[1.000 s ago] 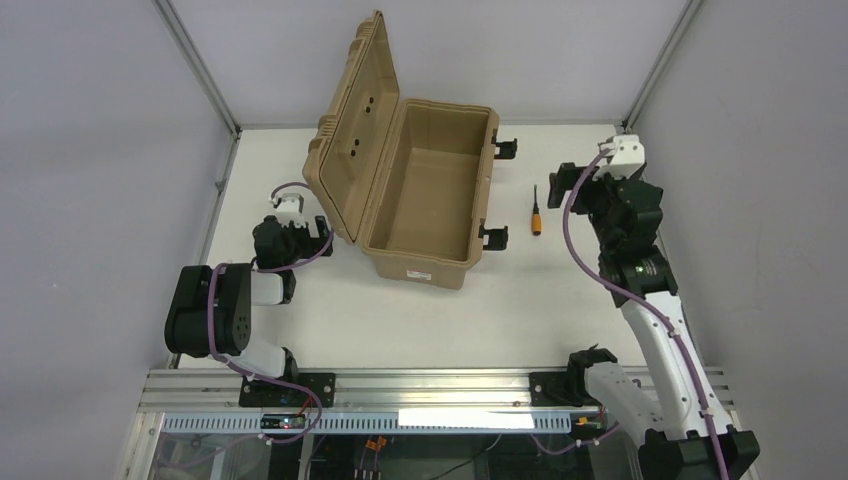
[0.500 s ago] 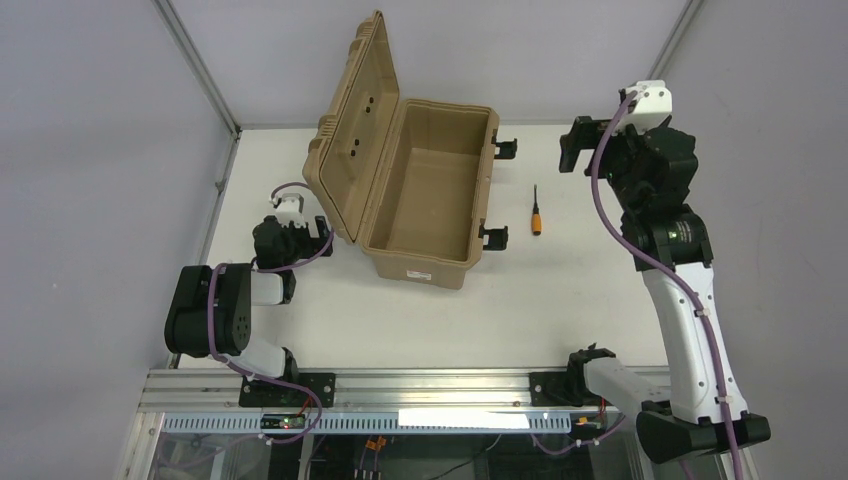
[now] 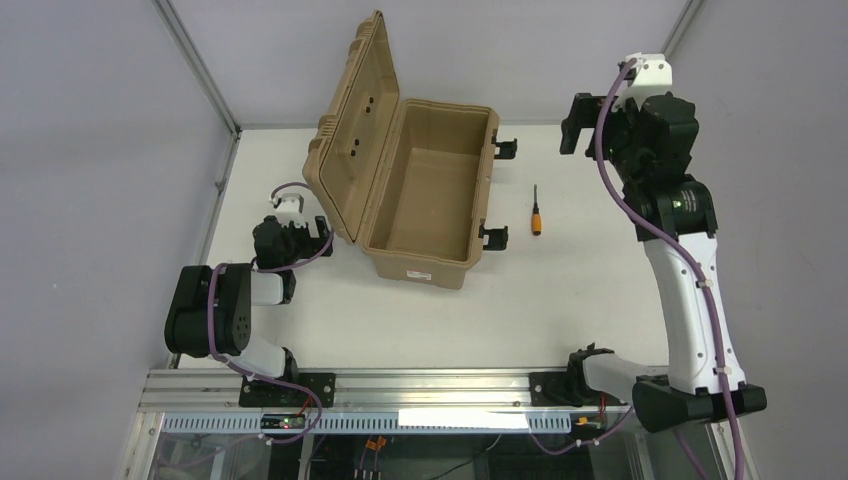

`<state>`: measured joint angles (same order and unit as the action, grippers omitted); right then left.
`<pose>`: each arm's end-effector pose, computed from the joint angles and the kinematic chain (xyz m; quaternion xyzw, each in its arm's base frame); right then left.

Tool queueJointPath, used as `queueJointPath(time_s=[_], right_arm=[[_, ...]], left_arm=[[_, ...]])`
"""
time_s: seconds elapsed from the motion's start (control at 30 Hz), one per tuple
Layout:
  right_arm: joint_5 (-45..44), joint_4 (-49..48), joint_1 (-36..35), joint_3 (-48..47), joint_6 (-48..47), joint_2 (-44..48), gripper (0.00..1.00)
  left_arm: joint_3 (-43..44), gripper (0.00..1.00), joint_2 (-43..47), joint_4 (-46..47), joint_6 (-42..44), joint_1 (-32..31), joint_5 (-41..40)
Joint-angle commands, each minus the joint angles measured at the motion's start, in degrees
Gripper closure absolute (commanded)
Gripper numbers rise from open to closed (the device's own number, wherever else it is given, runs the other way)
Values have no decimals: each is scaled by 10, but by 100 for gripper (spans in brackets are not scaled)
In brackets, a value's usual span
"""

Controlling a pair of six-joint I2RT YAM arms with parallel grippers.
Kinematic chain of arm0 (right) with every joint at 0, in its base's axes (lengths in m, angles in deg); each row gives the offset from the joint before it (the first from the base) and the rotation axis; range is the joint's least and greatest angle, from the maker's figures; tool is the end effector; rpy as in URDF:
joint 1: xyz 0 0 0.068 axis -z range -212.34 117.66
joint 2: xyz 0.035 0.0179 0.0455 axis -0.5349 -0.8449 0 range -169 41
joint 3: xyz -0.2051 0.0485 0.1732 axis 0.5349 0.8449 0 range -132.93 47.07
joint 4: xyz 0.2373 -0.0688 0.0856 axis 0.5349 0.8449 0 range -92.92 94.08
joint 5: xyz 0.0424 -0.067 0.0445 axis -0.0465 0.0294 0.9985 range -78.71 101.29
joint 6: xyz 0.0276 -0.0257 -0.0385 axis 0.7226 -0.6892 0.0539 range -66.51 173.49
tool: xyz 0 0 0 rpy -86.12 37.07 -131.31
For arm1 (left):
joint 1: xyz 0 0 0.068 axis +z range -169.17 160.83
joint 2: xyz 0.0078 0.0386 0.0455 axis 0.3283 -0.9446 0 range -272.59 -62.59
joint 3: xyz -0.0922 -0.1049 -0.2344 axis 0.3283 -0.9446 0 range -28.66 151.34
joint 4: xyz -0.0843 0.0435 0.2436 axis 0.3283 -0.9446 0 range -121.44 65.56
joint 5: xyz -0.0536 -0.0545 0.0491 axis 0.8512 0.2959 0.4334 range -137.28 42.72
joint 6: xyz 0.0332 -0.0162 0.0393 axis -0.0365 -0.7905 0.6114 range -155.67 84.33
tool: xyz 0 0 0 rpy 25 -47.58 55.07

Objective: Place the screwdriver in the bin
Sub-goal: Pick up the screwdriver from the center of the board.

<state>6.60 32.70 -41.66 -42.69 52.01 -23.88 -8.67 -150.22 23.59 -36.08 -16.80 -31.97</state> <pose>0.2102 0.0316 0.4897 -0.0464 0.7686 0.0121 0.6380 0.2600 0.0012 0.1372 0.0571 0.8115 -0.0991 0.5730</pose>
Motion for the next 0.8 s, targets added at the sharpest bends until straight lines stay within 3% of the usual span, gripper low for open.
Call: queueJointPath(time_s=[0.0, 0.43, 0.77], right_arm=[[-35, 50, -2, -34, 14, -35, 1], [-46, 139, 15, -34, 82, -160, 1], [-4, 86, 33, 71, 122, -235, 1]], left_arm=[[-2, 1, 11, 28, 5, 7, 9], [-2, 1, 11, 28, 6, 7, 9], [-2, 1, 11, 27, 5, 7, 9]])
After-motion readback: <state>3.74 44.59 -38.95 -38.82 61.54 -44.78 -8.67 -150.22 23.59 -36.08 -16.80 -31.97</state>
